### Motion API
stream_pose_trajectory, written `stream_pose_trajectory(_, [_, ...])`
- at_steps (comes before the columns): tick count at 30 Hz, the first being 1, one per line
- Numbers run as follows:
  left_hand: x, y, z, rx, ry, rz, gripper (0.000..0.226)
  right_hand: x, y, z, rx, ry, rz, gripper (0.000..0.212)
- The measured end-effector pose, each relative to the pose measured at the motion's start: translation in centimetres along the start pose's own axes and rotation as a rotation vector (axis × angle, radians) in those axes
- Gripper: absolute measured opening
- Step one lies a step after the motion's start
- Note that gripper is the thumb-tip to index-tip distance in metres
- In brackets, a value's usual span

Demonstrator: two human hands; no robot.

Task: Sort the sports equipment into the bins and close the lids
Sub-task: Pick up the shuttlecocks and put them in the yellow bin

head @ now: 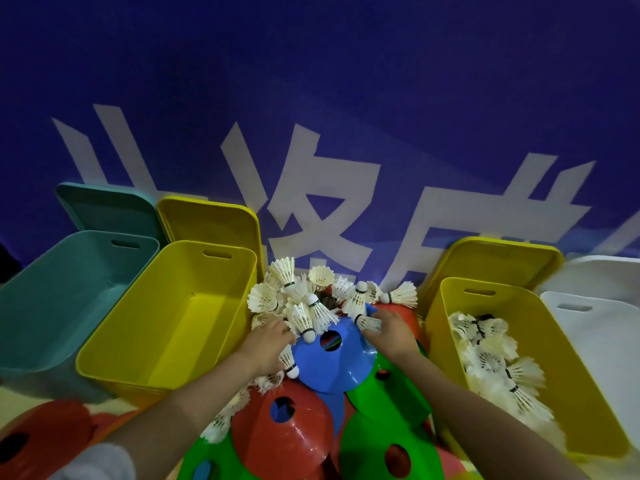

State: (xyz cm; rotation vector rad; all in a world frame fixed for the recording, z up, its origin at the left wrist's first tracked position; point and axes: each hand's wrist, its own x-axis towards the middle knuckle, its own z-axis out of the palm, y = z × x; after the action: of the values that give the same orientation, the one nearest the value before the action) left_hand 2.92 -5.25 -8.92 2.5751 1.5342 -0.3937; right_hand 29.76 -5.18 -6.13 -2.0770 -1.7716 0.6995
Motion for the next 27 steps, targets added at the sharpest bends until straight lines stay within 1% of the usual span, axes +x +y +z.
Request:
stream_pose_trajectory(4, [0.1, 0.6, -0.2, 0.067, 0.029, 0.068, 0.038, -2.4, 1.7, -0.9, 0.049, 0.025, 0.001, 0.047])
stream_pose_trajectory(6, [-0.1, 0.9, -0.1, 0.044, 0.018, 0.027, 0.031, -3.3, 3.0, -1.2, 0.081, 0.037, 0.021, 0.052])
stream_pose_trajectory(8, [-0.5, 1.2, 0.0, 0.005, -0.004, -0.011, 0.036, -4.2, 4.1, -1.6, 0.110, 0.049, 0.025, 0.053])
stream_pose_trajectory(10, [-0.6, 1.4, 0.2, 0.019, -0.033, 0.022, 0.051, -4.9, 5.0, -2.2, 0.164, 0.061, 0.031, 0.052])
stream_pose_trajectory(11, [-0.5, 1.4, 0.2, 0.050, -0.041, 0.043, 0.054, -5.3, 5.4, -2.4, 0.190, 0.069, 0.027, 0.051])
stream_pose_trajectory(15, [0.0, 2.1, -0.5, 0.128, -0.037, 0.020, 0.040, -6.4, 7.2, -3.6, 0.319, 0.085, -0.010, 0.052])
stream_pose_trajectory(18, [0.1, 2.6, -1.0, 0.155, -0.021, -0.002, 0.038, -7.3, 8.2, -4.8, 0.382, 0.102, -0.026, 0.038])
stream_pose_trajectory(20, [0.0, 2.6, -0.6, 0.112, -0.043, -0.022, 0.039, -7.6, 8.9, -5.4, 0.409, 0.095, -0.051, 0.034])
stream_pose_trajectory(23, [-0.7, 2.6, 0.2, -0.025, -0.090, -0.107, 0.041, -7.7, 9.3, -5.7, 0.423, 0.060, -0.086, 0.037])
stream_pose_trajectory(25, [-1.3, 2.5, 0.9, -0.132, -0.061, -0.190, 0.040, -7.5, 9.5, -5.4, 0.419, 0.044, -0.103, 0.039])
stream_pose_trajectory(27, [-2.0, 2.7, 1.3, -0.312, 0.019, -0.288, 0.038, -7.4, 9.4, -5.2, 0.408, 0.036, -0.129, 0.039])
